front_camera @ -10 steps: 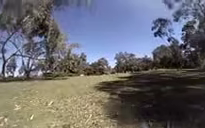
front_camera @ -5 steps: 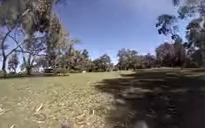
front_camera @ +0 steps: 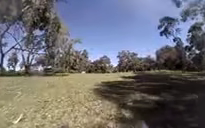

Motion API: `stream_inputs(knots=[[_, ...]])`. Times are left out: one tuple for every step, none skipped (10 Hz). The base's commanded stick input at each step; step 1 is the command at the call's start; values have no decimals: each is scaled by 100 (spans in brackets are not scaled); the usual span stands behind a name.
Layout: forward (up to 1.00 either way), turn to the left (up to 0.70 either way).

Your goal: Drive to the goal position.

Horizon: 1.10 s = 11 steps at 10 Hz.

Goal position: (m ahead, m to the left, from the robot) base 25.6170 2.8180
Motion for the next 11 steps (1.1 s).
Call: stream_inputs(knots=[[100, 0], [100, 0], [100, 0], [100, 0], [100, 0], [100, 0], [100, 0], [100, 0], [100, 0], [100, 0], [100, 0]])
